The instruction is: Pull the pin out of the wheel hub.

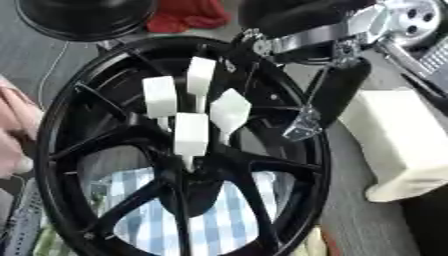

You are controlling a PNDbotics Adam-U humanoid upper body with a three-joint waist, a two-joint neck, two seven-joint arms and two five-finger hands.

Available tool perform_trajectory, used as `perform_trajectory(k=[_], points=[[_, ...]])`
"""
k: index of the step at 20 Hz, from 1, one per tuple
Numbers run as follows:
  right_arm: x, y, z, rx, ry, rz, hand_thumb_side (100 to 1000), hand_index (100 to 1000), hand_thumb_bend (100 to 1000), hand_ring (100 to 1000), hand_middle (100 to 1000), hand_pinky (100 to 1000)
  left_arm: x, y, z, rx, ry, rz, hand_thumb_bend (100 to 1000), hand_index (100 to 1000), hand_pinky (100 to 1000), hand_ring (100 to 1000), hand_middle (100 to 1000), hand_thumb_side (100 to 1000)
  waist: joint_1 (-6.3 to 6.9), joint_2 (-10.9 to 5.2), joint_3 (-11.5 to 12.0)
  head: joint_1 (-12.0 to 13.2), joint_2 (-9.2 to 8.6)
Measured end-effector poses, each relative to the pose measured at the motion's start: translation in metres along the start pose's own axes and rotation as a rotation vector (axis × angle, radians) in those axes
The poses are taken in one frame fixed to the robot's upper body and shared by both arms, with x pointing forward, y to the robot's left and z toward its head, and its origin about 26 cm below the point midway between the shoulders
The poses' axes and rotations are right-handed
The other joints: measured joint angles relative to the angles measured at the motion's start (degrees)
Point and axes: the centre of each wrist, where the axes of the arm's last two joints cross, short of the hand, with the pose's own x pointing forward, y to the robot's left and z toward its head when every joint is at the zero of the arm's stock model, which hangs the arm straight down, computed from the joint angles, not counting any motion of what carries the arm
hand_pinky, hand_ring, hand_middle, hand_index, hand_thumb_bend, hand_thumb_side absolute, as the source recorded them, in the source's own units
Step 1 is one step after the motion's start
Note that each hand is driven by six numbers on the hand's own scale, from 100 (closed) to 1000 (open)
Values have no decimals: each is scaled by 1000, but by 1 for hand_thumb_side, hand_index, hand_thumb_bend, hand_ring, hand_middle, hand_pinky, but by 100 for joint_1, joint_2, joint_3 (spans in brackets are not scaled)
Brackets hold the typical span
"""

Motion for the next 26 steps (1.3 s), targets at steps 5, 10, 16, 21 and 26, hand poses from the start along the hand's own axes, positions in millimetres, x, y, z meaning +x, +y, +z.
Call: perform_trajectory(k=[5, 10, 16, 21, 26], points=[[2, 1, -4, -10, 10, -16, 100, 841, 412, 866, 772, 847, 1, -1, -2, -1, -6, 3, 100, 766, 873, 645, 671, 718, -24, 6, 30, -18, 0], [2, 1, -6, -31, 31, -27, 100, 845, 412, 876, 790, 849, 1, -1, -3, -3, -9, 5, 100, 766, 873, 644, 671, 720, -33, 53, 56, -24, -4], [2, 1, -6, -51, 51, -35, 100, 843, 414, 881, 799, 849, 1, -2, -4, -4, -13, 7, 100, 766, 873, 643, 670, 723, -71, 140, 107, -37, -61], [2, 1, -6, -56, 56, -40, 100, 839, 417, 882, 800, 849, 1, -2, -5, -4, -15, 7, 100, 766, 874, 642, 669, 727, -124, 204, 148, -46, -102], [1, 4, -7, -58, 64, -51, 100, 835, 418, 880, 796, 849, 1, -3, -5, -7, -14, 7, 100, 766, 874, 641, 669, 728, -137, 238, 162, -68, -104]])
